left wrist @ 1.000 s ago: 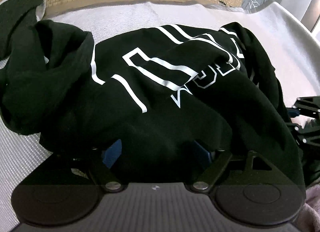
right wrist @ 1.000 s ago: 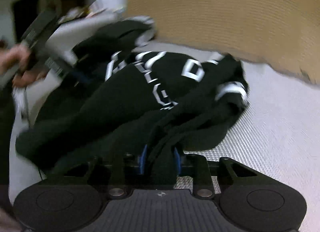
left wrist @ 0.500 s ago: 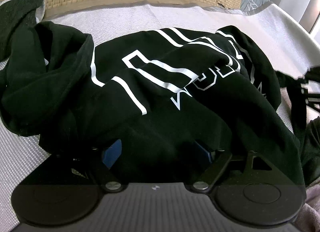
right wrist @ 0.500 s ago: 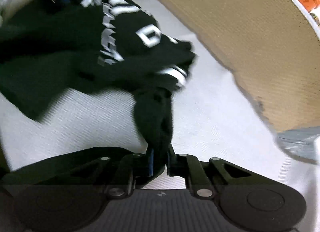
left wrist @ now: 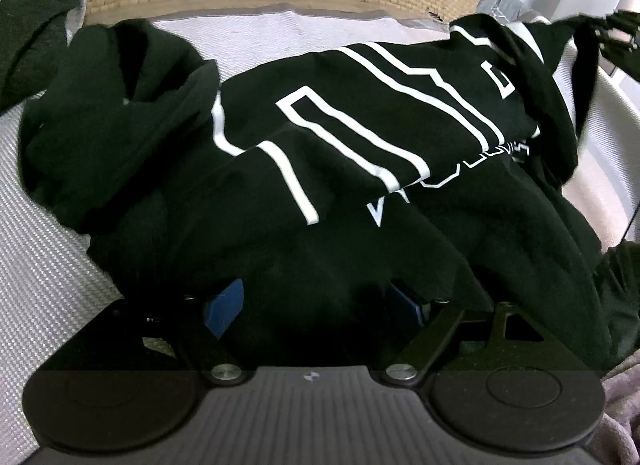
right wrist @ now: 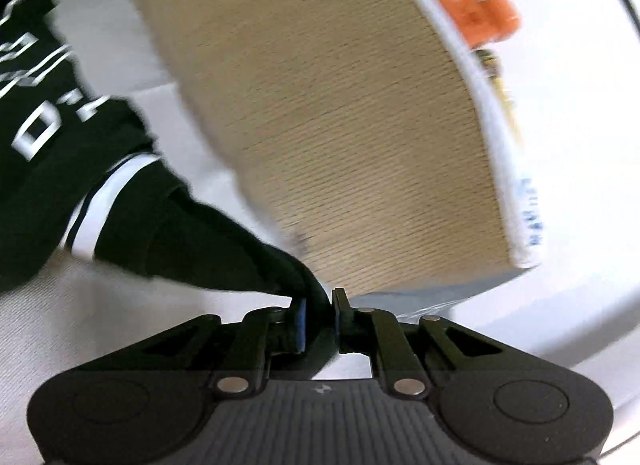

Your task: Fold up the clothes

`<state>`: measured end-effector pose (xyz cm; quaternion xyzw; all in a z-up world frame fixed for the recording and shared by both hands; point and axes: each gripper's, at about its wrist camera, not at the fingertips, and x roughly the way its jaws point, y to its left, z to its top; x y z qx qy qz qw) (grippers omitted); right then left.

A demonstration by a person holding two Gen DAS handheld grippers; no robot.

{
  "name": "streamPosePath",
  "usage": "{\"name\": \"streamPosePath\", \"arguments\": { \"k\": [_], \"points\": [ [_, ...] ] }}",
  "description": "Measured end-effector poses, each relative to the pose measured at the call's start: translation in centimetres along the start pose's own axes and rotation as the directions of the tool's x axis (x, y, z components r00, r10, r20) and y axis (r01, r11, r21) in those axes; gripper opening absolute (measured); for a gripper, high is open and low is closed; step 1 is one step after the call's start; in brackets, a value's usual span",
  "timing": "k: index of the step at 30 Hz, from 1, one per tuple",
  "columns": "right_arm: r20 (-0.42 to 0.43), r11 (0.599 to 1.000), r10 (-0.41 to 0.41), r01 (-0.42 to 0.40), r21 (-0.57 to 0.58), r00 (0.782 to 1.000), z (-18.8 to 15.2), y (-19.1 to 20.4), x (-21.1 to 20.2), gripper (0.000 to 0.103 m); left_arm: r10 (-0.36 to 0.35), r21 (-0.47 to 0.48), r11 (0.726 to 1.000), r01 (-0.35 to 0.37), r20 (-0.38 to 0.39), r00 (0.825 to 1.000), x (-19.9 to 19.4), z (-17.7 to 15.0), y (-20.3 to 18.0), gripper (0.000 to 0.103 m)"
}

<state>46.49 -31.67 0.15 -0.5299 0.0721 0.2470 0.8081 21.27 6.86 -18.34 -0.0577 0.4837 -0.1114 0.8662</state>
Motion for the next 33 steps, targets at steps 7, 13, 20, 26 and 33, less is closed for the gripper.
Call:
{"name": "streamPosePath", "arguments": {
  "k": [7,13,20,26,33],
  "points": [
    [-0.125,0.993,-0.076,0.087,0.082,0.989,-3.3,1.9,2.2,0.017,-0.027,0.013,1.000,0.027,-0.003,1.000,-0.6,0.1,0.6,0.080],
    [-0.286,0.985,0.106,-0.060,0.163,0.952,-7.6,6.5,4.1,0.032,-0.028,0.018,0.999,0.028,-0.006,1.000,-0.7,0.3,0.5,0.080],
    [-0.078,0.932,0.206,-0.171,0.321,0.975,-7.0,5.8,-0.5,0.049,-0.033,0.017,0.999,0.033,-0.004,0.999,-0.5,0.6,0.6,0.080],
    [0.074,0.797,0.354,-0.342,0.498,0.932,-5.7,5.7,-2.5,0.057,-0.038,0.017,0.999,0.038,-0.003,0.999,-0.7,0.4,0.7,0.080],
    [0.138,0.526,0.552,-0.472,0.708,0.822,-5.2,9.2,-0.4,0.057,-0.041,0.017,0.999,0.041,-0.005,0.999,-0.7,0.4,0.8,0.080]
  ]
}}
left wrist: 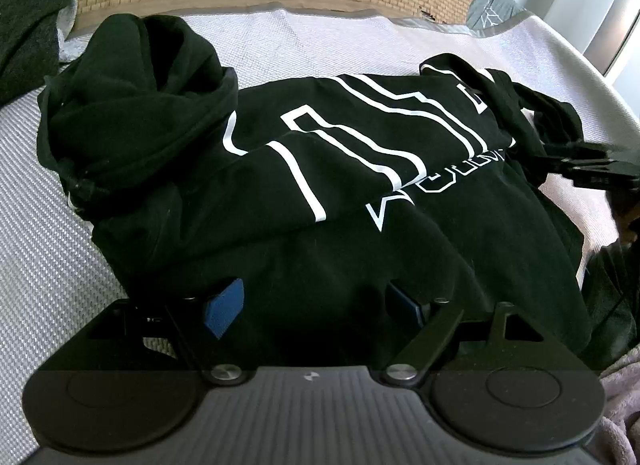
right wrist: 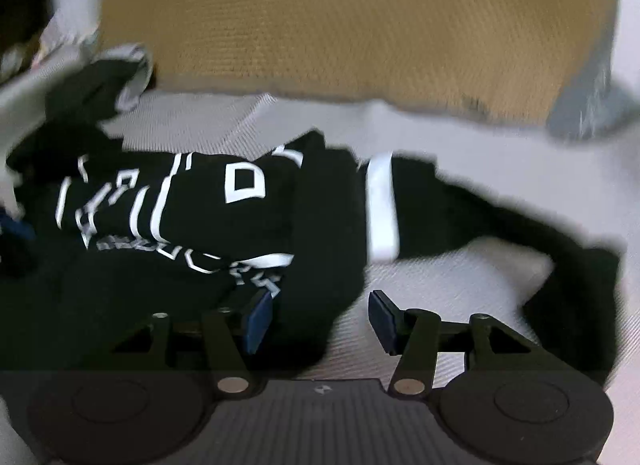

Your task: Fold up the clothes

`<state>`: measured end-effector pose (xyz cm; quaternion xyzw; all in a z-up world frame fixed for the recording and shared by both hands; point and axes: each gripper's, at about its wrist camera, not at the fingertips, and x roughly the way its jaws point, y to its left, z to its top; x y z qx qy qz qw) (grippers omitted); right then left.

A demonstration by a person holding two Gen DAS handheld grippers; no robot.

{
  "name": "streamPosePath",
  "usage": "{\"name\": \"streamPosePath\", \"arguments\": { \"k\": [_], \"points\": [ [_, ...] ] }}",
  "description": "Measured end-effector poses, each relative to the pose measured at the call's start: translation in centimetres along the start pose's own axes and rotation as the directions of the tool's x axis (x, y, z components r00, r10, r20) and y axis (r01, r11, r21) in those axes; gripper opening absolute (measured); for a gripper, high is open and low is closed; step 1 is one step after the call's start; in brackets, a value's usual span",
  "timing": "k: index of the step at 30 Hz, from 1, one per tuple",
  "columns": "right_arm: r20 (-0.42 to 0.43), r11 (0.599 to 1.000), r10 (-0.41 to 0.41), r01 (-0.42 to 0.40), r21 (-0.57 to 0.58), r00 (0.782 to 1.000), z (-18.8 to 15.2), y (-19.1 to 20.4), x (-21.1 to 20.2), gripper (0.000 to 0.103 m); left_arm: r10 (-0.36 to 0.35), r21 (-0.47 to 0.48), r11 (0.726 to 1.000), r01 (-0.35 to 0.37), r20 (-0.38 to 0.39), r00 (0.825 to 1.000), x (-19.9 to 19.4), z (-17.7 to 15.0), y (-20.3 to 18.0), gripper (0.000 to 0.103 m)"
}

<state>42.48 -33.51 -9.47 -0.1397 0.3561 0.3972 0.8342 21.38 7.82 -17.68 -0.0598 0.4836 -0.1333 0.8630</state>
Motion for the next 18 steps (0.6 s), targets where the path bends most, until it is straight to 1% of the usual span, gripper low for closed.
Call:
{"name": "streamPosePath", "arguments": {
  "k": [4,6,8,9,10,11,13,14,18],
  "points": [
    [-0.037,0.995,0.001,0.003,0.097,0.999,-0.6,0.0,1.7,0.057,-0.004,0.000,1.000,0.004,0.001,1.000,0.0,0.0,0.1,0.080],
    [-0.020,0.991,-0.003,0.005,0.135,1.000,-1.0,0.1,1.5,0.057,-0.004,0.001,1.000,0.004,0.001,1.000,0.0,0.0,0.1,0.080],
    [-0.013,0.990,-0.008,0.009,0.143,1.000,-1.2,0.2,1.6,0.054,-0.004,0.001,1.000,0.004,-0.001,1.000,0.0,0.0,0.2,0.080],
    [-0.010,0.991,-0.010,0.011,0.135,1.000,-1.3,0.3,1.5,0.047,-0.006,0.001,1.000,0.006,-0.001,1.000,0.0,0.1,0.2,0.080],
    [-0.010,0.993,-0.004,0.005,0.115,1.000,-1.5,0.5,1.3,0.033,-0.007,0.000,1.000,0.007,-0.001,1.000,0.0,0.1,0.3,0.080],
    [-0.008,0.995,-0.002,0.002,0.101,1.000,-1.5,0.7,1.0,0.030,-0.006,0.000,1.000,0.006,-0.002,1.000,0.0,0.1,0.2,0.080],
    [-0.003,0.997,-0.008,0.008,0.078,1.000,-1.3,1.0,0.4,0.017,-0.005,0.002,1.000,0.005,-0.002,1.000,0.0,0.1,0.3,0.080],
    [0.002,0.998,-0.015,0.015,0.068,1.000,-1.3,1.1,0.1,0.014,-0.005,0.002,1.000,0.005,-0.003,1.000,0.0,0.1,0.3,0.080],
    [0.059,0.996,-0.038,0.033,0.081,0.998,-1.1,-0.1,-2.2,0.012,-0.006,0.000,1.000,0.006,-0.003,1.000,0.1,0.1,0.4,0.080]
  ]
}}
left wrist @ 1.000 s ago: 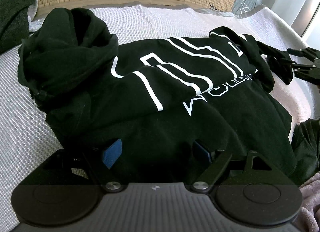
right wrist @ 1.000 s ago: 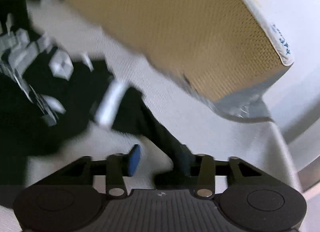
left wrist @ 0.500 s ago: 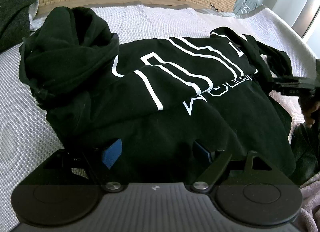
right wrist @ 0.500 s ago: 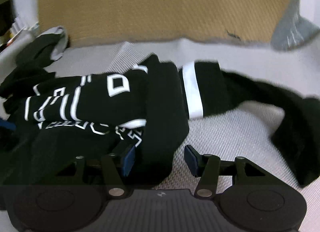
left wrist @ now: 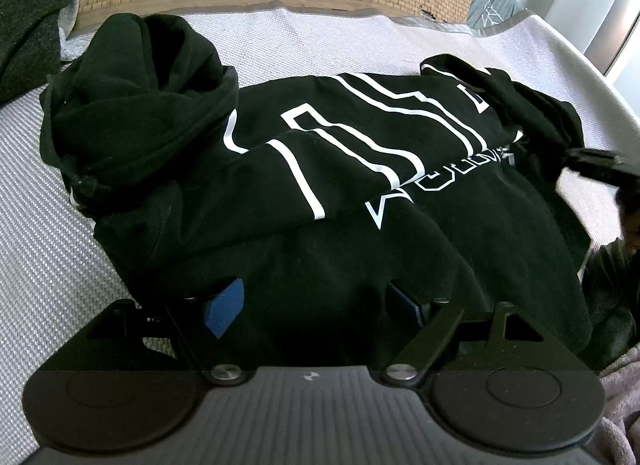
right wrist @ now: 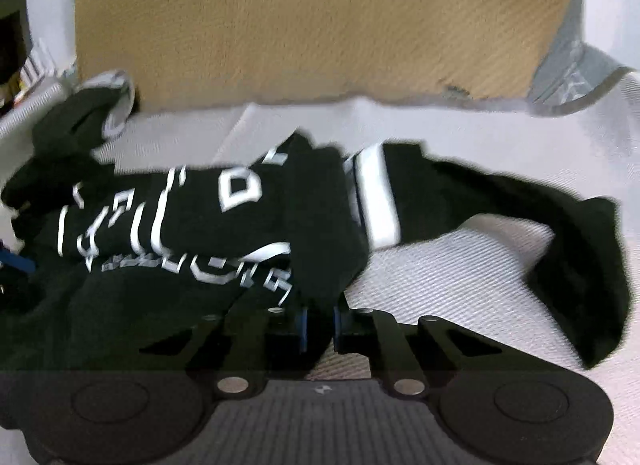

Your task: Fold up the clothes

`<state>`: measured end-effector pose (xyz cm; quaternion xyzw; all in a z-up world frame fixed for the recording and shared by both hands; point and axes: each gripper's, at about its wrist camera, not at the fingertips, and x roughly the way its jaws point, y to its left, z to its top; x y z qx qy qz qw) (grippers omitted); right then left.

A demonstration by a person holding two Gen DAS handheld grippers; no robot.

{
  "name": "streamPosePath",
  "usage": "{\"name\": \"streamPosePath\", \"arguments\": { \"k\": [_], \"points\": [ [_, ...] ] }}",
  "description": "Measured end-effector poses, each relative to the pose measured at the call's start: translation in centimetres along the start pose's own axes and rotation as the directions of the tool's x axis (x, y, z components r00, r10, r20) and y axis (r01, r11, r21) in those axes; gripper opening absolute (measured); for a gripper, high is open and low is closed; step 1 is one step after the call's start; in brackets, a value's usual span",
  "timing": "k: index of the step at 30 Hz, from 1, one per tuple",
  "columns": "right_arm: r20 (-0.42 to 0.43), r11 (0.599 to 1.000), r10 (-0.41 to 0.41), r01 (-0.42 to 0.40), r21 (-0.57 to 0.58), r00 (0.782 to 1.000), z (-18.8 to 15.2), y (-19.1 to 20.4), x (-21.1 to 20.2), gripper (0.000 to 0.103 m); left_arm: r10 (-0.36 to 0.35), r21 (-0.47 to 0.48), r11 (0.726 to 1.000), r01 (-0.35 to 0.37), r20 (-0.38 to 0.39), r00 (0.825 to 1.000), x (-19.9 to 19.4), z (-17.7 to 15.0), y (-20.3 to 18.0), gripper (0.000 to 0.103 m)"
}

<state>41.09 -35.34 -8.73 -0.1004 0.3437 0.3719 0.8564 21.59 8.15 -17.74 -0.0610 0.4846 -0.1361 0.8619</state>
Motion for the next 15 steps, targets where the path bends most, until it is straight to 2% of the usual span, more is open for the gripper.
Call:
{"name": "streamPosePath", "arguments": {
  "k": [6,15],
  "points": [
    [0.072,0.999,-0.021,0.019,0.030,0.997,0.7,-2.5,-3.9,0.012,-0.008,0.011,1.000,0.008,-0.002,1.000,0.3,0.1,0.2,0.080],
    [0.105,0.997,0.003,-0.011,0.073,0.994,-0.4,-2.2,-7.5,0.012,-0.007,0.016,1.000,0.007,0.003,1.000,0.2,0.1,0.4,0.077]
  ]
}}
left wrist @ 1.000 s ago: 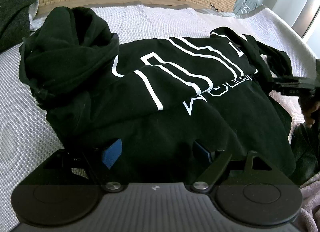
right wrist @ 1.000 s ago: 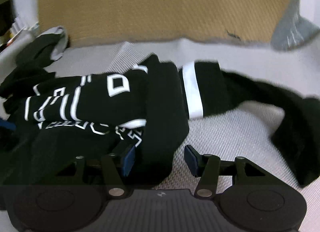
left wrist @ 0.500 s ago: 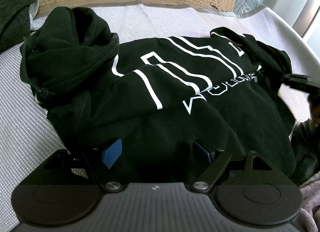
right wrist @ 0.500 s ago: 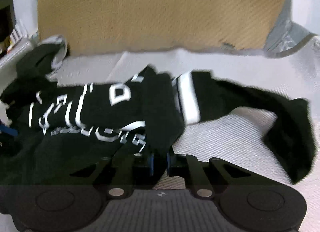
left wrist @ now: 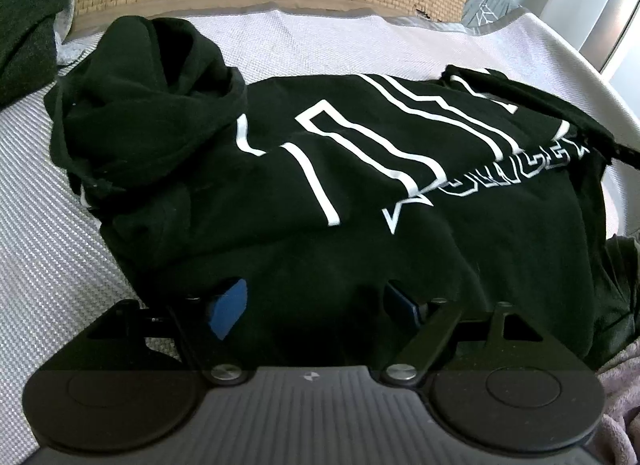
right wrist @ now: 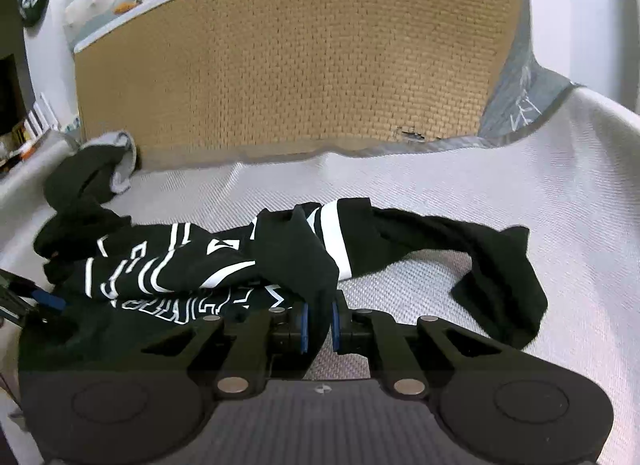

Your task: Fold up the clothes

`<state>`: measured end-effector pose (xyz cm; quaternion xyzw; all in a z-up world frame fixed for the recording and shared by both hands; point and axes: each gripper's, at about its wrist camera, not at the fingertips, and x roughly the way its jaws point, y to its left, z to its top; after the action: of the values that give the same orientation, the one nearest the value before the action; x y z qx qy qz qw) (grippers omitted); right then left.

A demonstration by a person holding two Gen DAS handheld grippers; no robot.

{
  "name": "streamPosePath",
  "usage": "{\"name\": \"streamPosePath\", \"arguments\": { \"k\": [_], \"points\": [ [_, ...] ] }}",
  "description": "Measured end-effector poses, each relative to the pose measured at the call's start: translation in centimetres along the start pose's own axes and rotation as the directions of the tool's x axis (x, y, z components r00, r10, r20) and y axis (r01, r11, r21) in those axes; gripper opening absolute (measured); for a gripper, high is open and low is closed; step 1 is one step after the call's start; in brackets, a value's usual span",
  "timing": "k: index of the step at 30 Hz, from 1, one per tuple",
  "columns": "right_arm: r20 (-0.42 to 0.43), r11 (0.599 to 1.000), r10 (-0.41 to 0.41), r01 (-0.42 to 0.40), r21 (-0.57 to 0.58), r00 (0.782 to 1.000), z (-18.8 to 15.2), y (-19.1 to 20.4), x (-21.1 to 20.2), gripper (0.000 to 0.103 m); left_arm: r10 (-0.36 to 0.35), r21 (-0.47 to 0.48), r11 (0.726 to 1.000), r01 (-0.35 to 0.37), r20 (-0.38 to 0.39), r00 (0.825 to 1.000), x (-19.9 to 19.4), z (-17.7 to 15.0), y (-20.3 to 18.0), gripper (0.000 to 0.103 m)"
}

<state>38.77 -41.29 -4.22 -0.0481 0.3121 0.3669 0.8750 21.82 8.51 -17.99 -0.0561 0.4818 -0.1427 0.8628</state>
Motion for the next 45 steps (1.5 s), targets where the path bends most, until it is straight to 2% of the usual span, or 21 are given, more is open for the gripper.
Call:
{"name": "streamPosePath", "arguments": {
  "k": [5,10,12,17,20,22,23,24,27,31,38,40,45],
  "points": [
    [-0.028,0.999,-0.008,0.009,0.037,1.000,-1.8,-1.0,-1.6,0.012,0.005,-0.024,1.000,-0.005,0.028,1.000,-0.5,-0.1,0.3,0.075],
    [-0.107,0.999,-0.048,0.045,-0.028,0.993,-4.0,-1.6,-1.1,0.012,0.016,-0.030,0.999,-0.015,0.028,0.999,-0.7,-0.1,0.4,0.074],
    [-0.122,0.998,-0.049,0.042,-0.056,0.991,-4.1,-1.2,-0.6,0.012,0.025,-0.021,0.999,-0.024,0.024,0.999,-0.7,-0.1,0.0,0.074],
    [-0.090,0.990,-0.078,0.066,-0.128,0.993,-2.7,0.7,0.2,0.013,0.034,-0.015,0.999,-0.033,0.016,0.999,-0.5,0.3,-0.3,0.074],
    [-0.031,0.982,-0.095,0.089,-0.167,0.995,-1.2,1.6,0.3,0.019,0.036,-0.013,0.999,-0.036,0.016,0.999,-0.3,0.5,-0.6,0.074],
    [0.038,0.977,-0.098,0.104,-0.186,0.994,-0.1,2.0,0.0,0.035,0.033,-0.010,0.999,-0.033,0.018,0.999,-0.3,0.5,-0.5,0.074],
    [0.054,0.976,-0.092,0.101,-0.191,0.994,0.5,2.1,0.1,0.040,0.031,-0.010,0.999,-0.031,0.020,0.999,-0.3,0.5,-0.5,0.074],
    [0.068,0.975,-0.086,0.098,-0.197,0.994,1.1,2.2,0.2,0.043,0.030,-0.010,1.000,-0.030,0.022,0.999,-0.2,0.5,-0.4,0.074],
    [0.053,0.968,-0.067,0.078,-0.240,0.996,2.6,2.9,1.7,0.043,0.029,-0.006,1.000,-0.028,0.025,0.999,-0.2,0.5,-0.3,0.074],
    [-0.019,0.937,-0.026,0.018,-0.349,0.999,4.3,5.2,5.4,0.043,0.029,0.004,1.000,-0.029,0.029,0.999,-0.2,0.4,-0.3,0.074],
    [-0.127,0.857,0.004,-0.069,-0.512,0.992,6.8,11.0,11.6,0.043,0.024,0.012,1.000,-0.024,0.035,0.999,-0.1,0.3,-0.2,0.075],
    [-0.150,0.817,-0.013,-0.076,-0.572,0.989,7.4,12.3,13.6,0.043,0.023,0.020,1.000,-0.024,0.036,0.999,0.0,0.3,-0.2,0.076],
    [-0.219,0.771,-0.073,-0.084,-0.632,0.973,8.0,13.3,18.0,0.043,0.023,0.043,0.999,-0.025,0.044,0.999,0.1,0.2,-0.4,0.079]
  ]
}}
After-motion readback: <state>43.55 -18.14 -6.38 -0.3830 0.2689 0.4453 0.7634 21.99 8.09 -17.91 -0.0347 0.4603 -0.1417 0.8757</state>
